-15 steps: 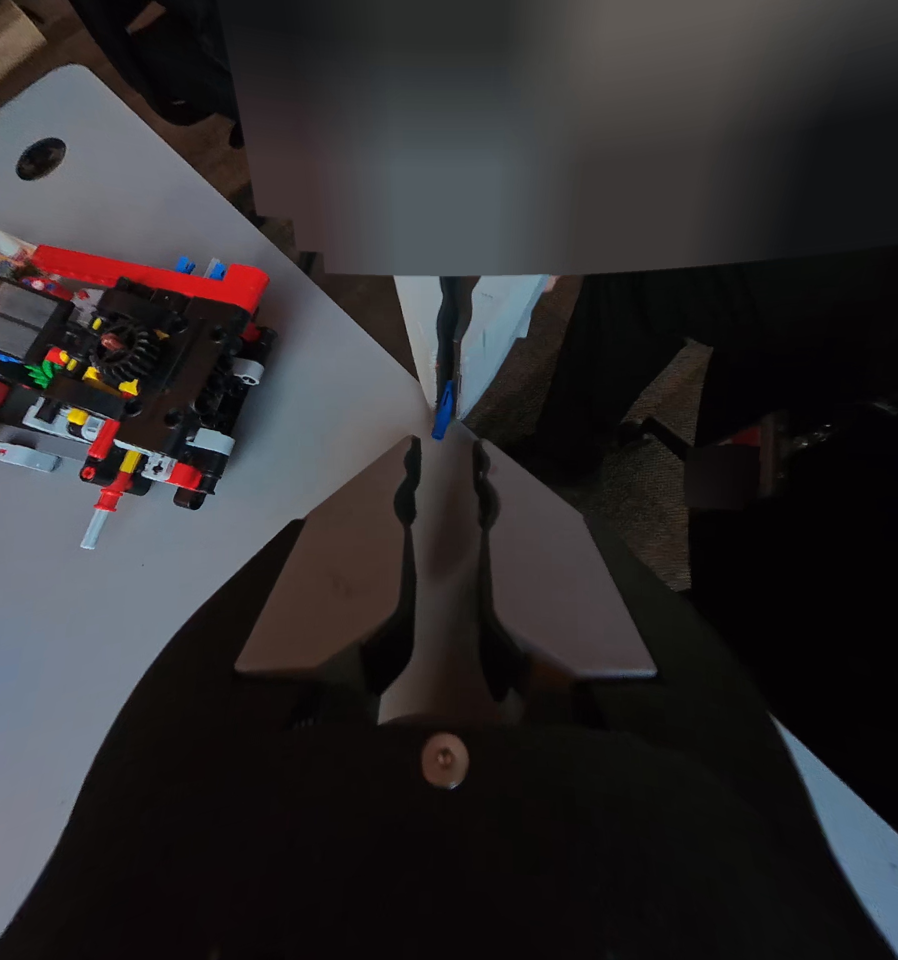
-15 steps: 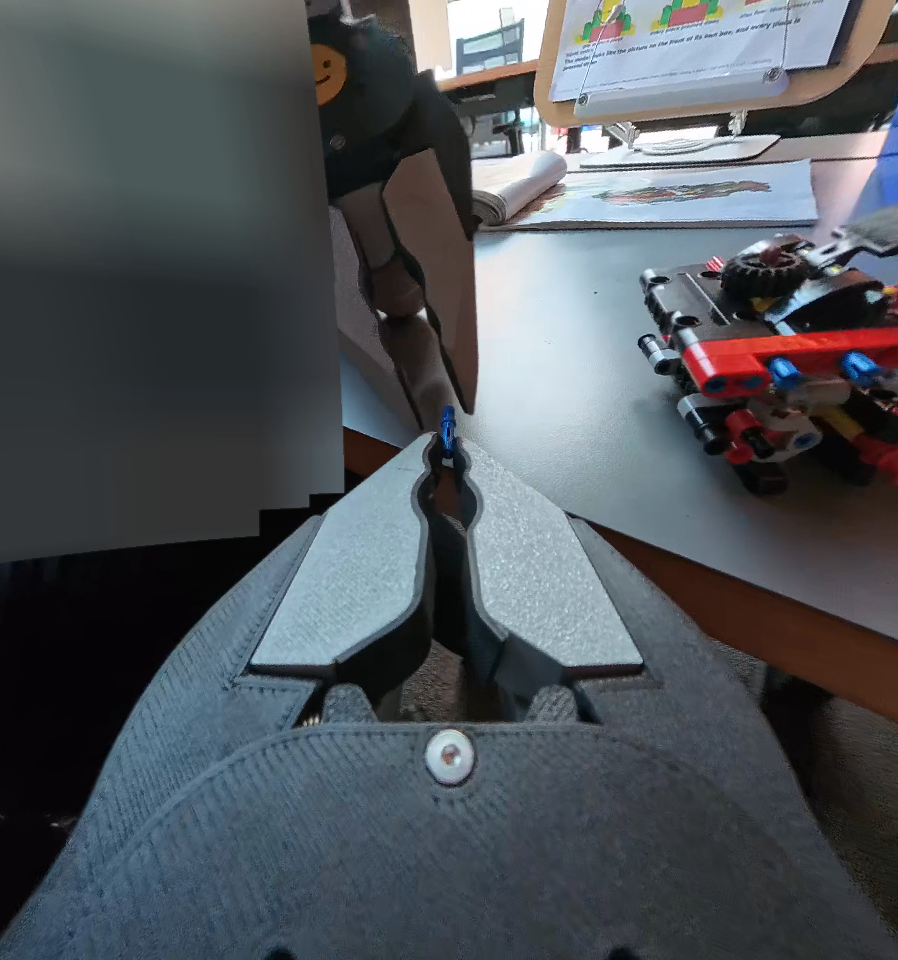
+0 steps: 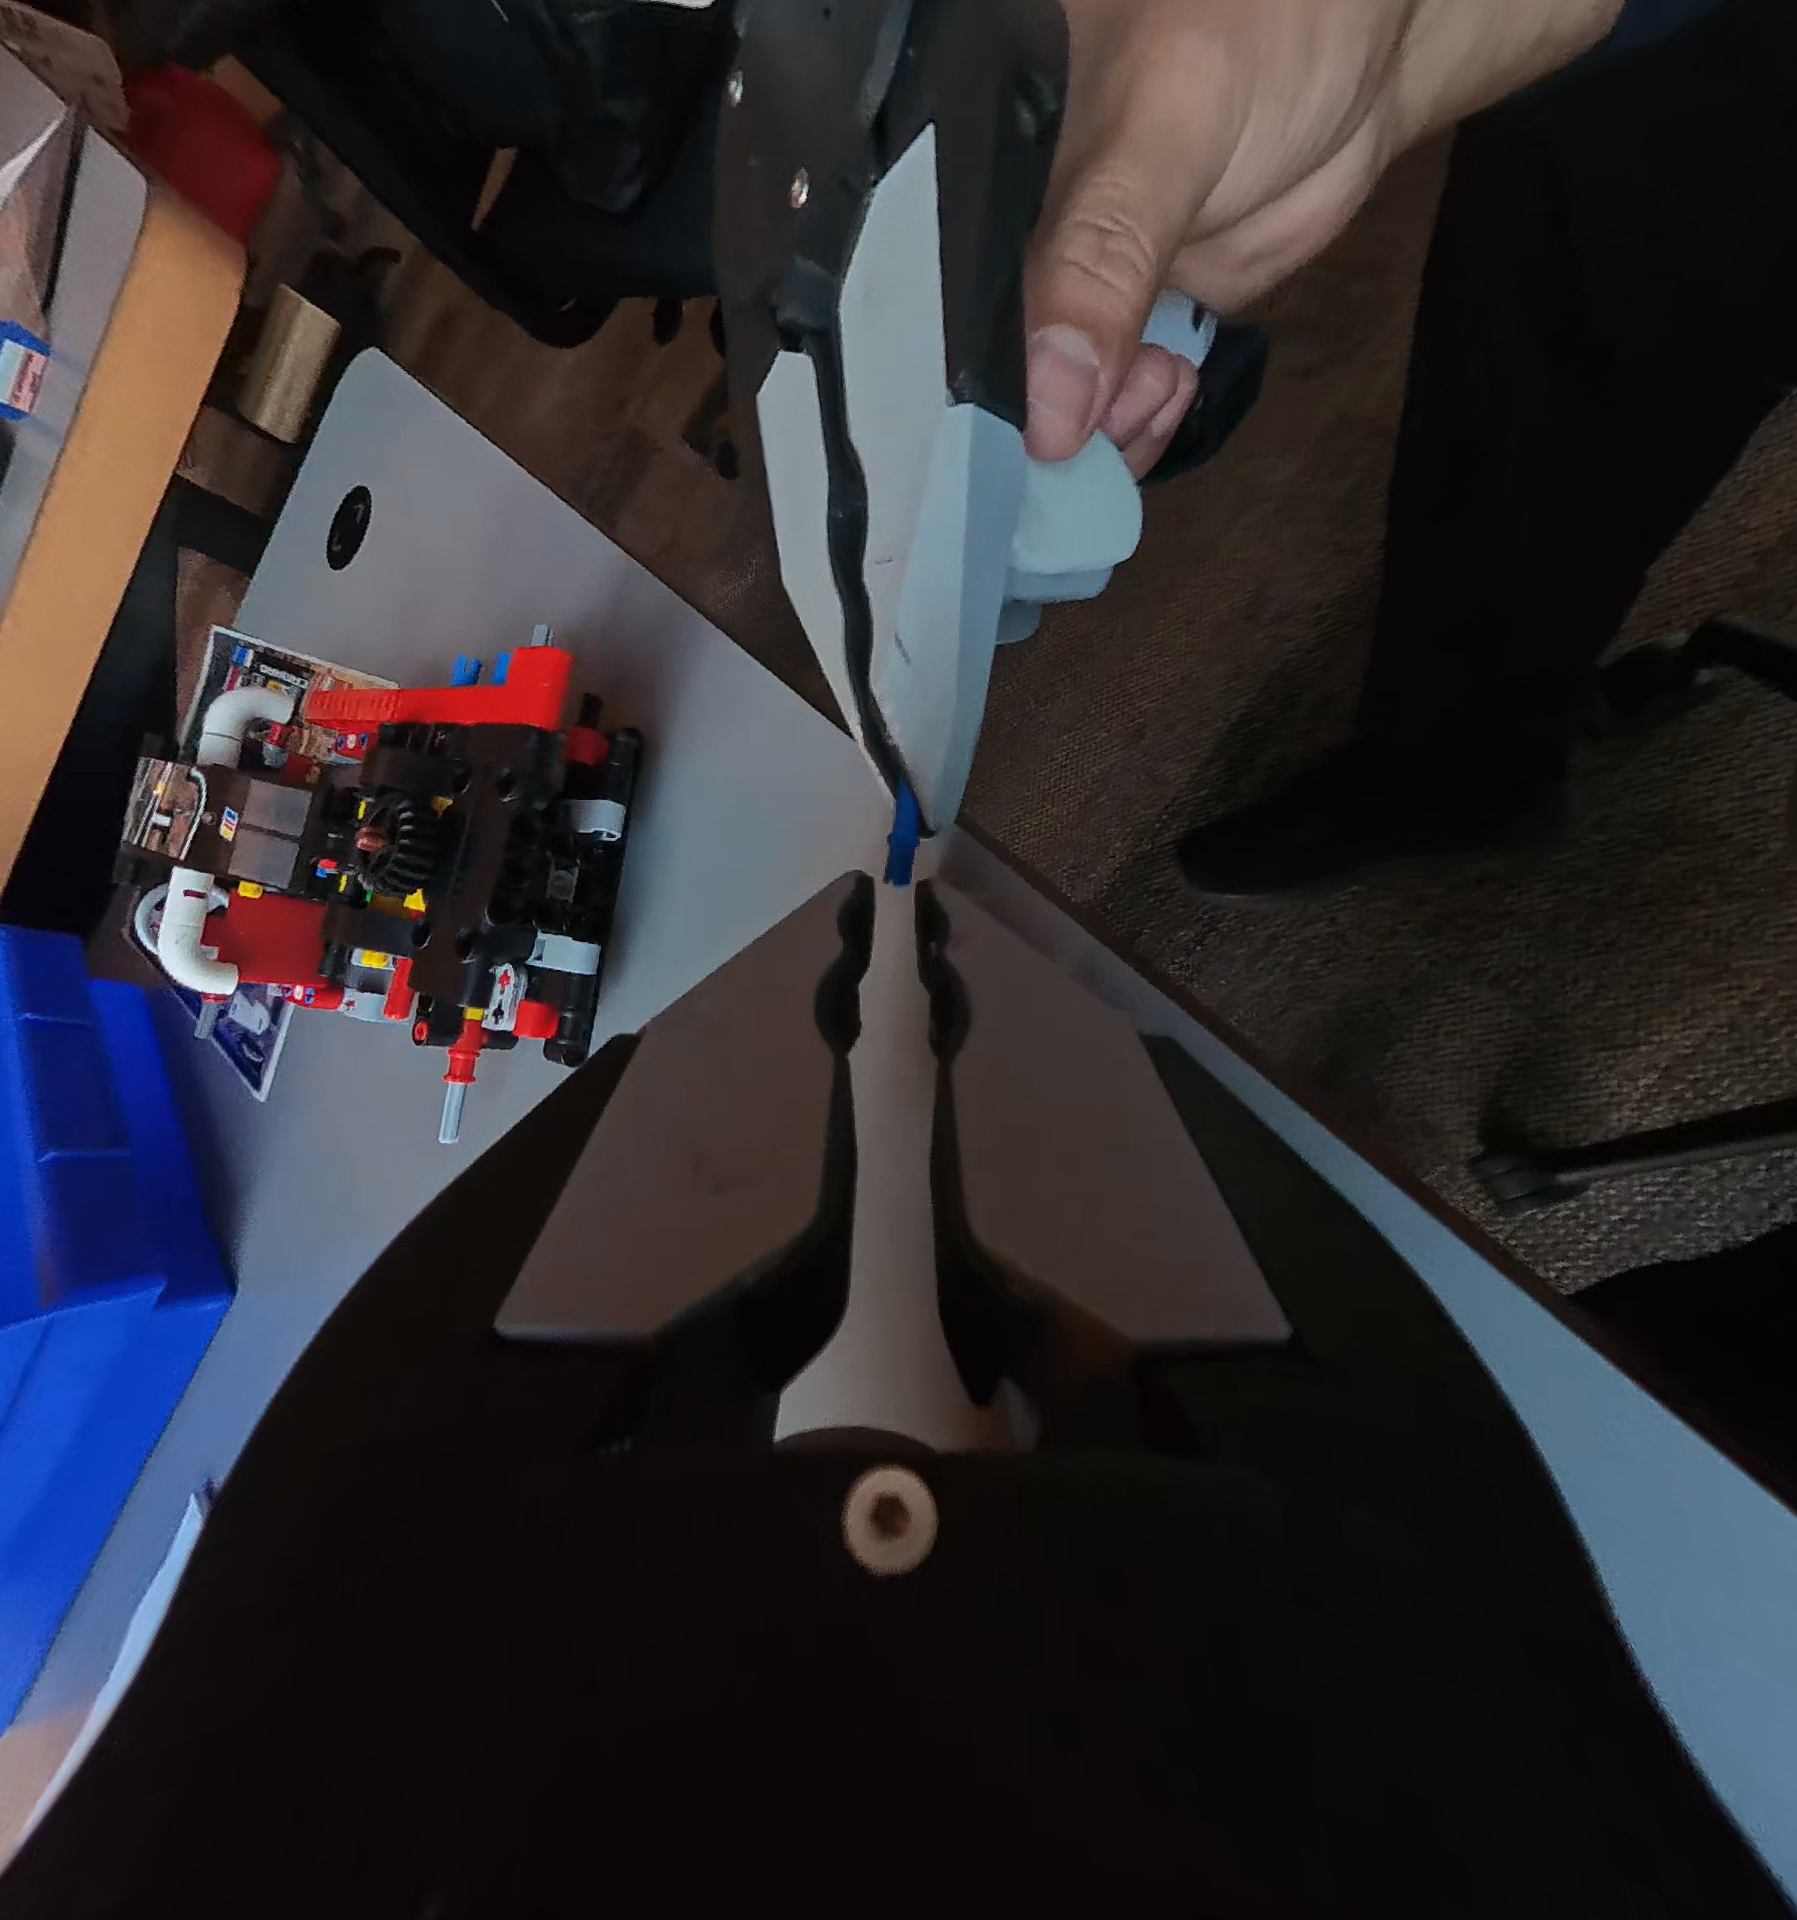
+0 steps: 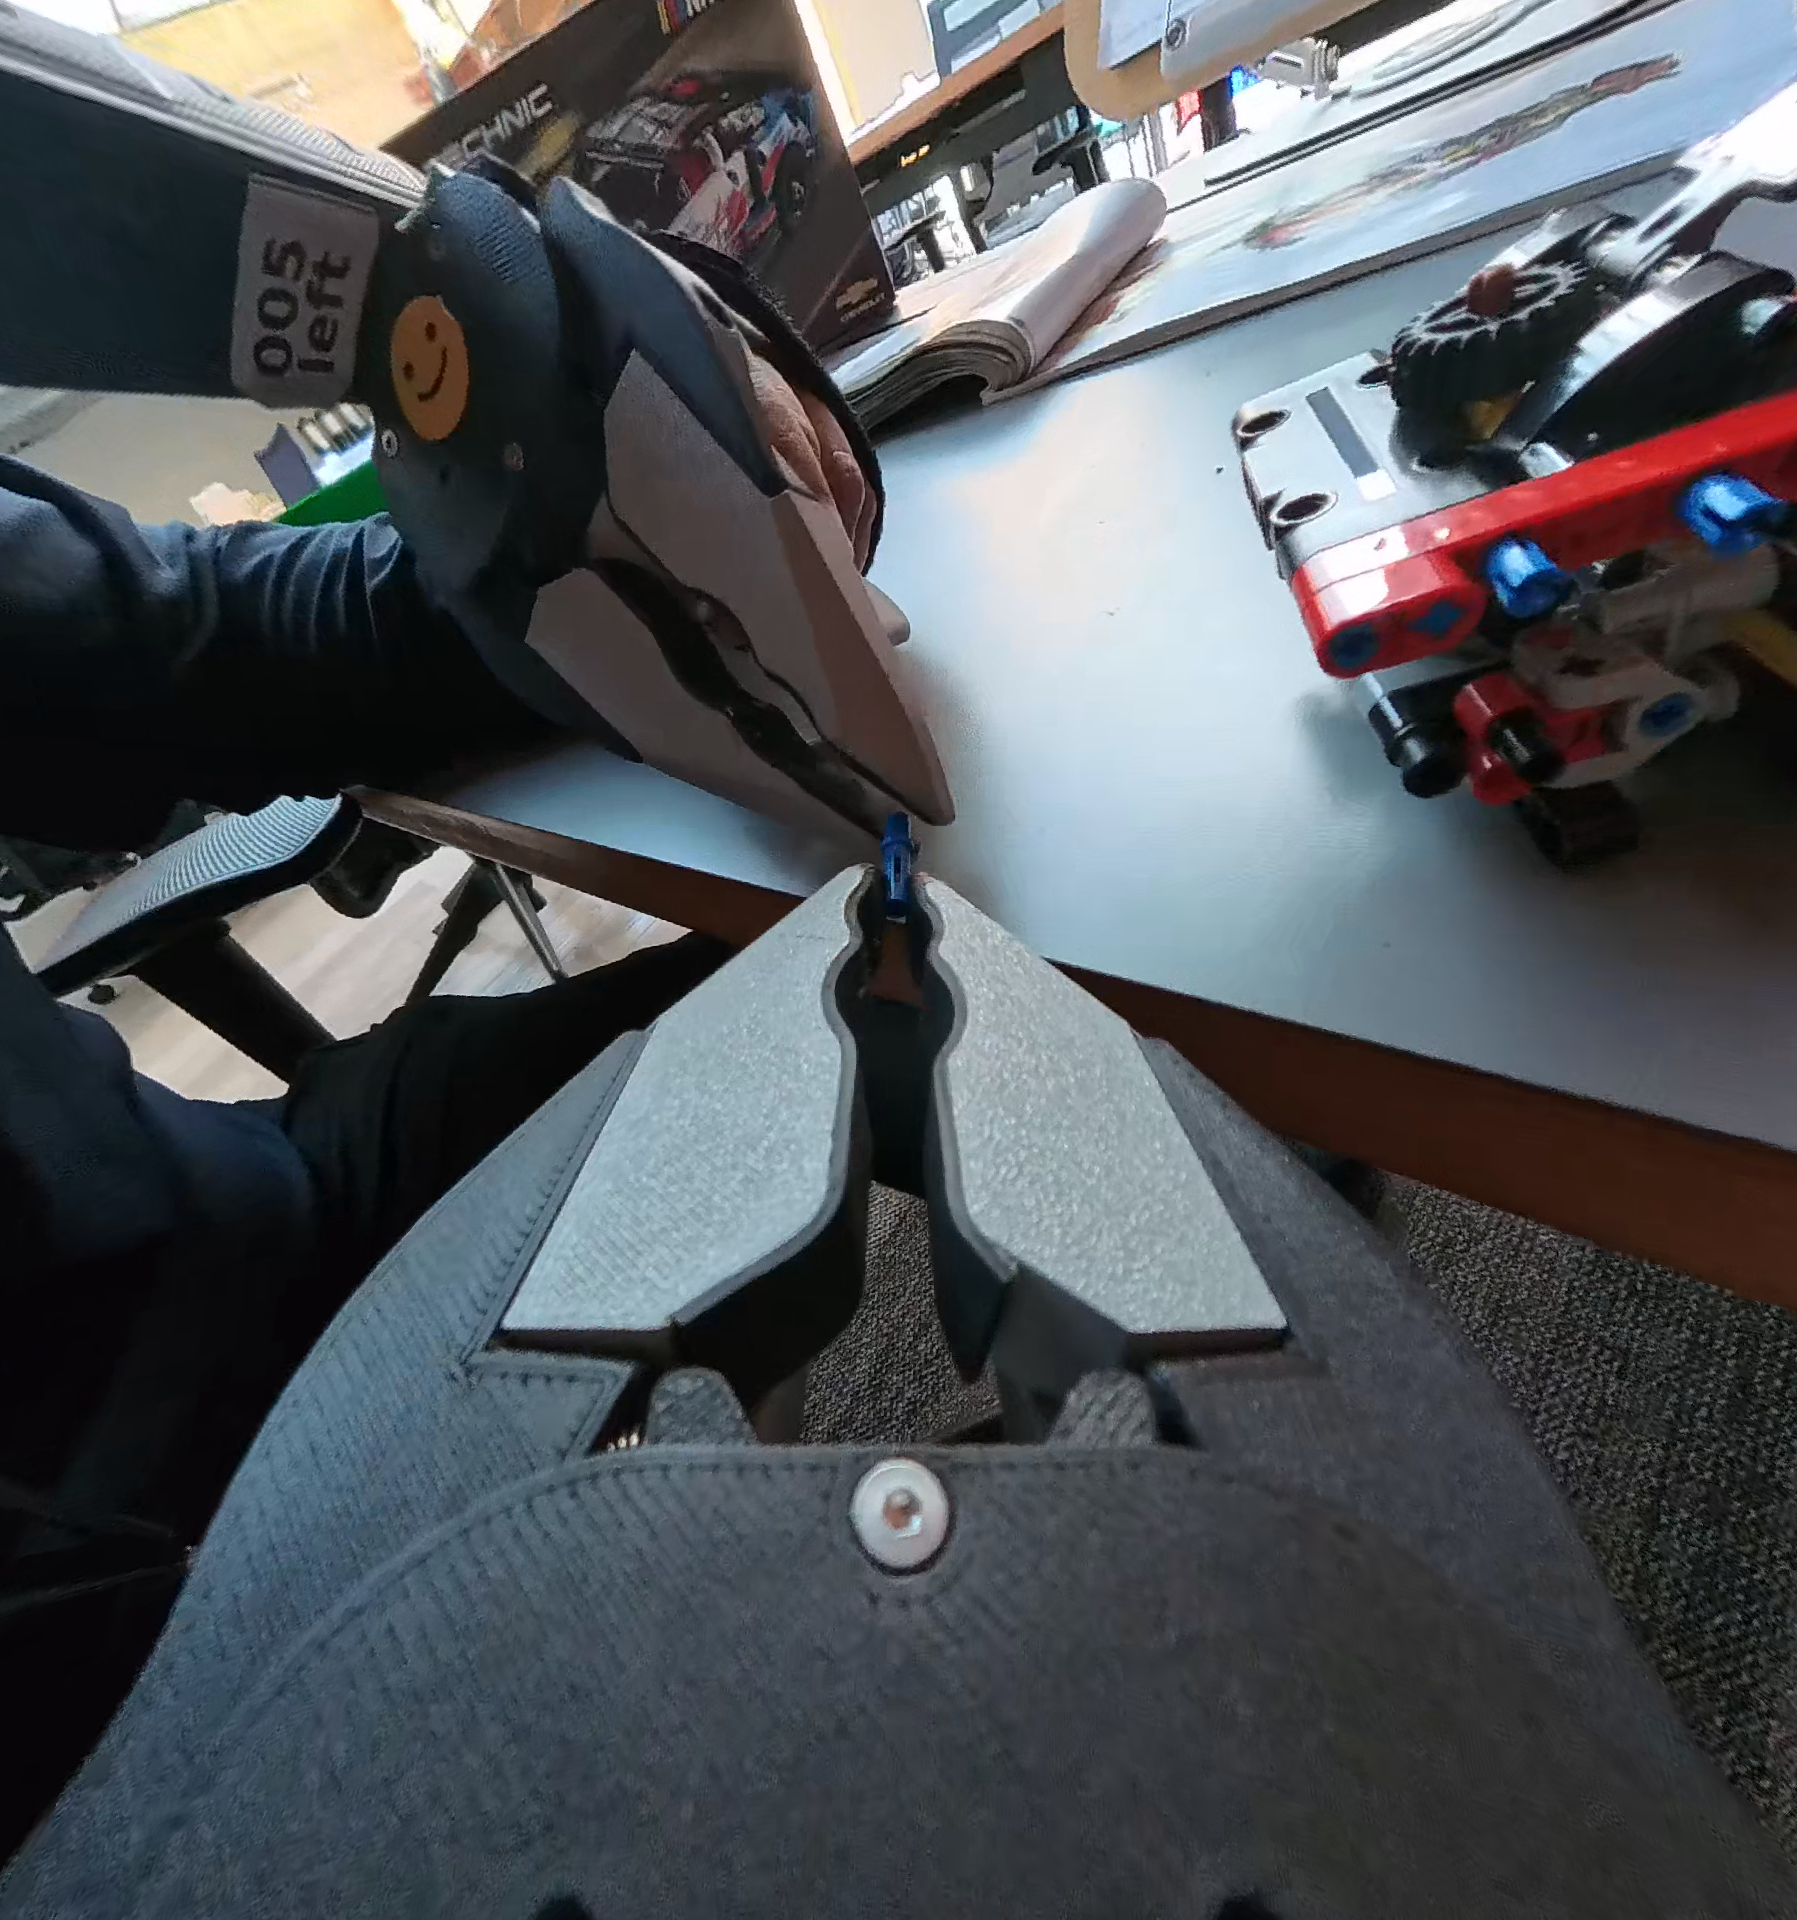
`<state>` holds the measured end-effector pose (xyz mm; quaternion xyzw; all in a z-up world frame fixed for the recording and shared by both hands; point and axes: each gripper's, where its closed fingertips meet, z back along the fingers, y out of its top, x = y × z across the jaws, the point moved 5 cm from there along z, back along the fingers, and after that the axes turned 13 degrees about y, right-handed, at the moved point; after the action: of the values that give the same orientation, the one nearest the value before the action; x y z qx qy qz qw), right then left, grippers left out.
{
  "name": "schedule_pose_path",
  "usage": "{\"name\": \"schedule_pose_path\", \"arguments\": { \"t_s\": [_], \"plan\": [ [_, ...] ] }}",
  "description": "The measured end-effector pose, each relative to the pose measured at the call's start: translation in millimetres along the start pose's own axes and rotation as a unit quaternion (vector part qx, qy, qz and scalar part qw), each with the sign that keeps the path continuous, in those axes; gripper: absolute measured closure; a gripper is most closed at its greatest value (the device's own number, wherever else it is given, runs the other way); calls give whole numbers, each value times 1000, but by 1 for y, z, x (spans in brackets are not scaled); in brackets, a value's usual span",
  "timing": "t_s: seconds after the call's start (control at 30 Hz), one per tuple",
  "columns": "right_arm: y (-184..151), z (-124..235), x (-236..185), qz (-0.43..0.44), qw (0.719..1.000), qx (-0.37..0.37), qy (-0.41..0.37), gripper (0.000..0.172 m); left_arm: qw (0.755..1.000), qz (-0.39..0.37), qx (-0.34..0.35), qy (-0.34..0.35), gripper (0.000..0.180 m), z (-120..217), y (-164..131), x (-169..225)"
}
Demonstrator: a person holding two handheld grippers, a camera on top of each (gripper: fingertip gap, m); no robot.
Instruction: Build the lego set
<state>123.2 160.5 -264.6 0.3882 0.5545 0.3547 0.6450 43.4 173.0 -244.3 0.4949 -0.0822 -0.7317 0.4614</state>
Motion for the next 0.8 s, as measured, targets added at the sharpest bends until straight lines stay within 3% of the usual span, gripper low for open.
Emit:
{"name": "schedule_pose_path", "arguments": {
  "t_s": [0.37,0.8],
  "plan": [
    [2,-1,0,-37,999,-14,-13,171,993,-103,-28,48,179,0,2,5],
    [4,-4,1,-92,996,10,-12,171,994,-90,-32,62,178,0,-1,4]
  ]
}}
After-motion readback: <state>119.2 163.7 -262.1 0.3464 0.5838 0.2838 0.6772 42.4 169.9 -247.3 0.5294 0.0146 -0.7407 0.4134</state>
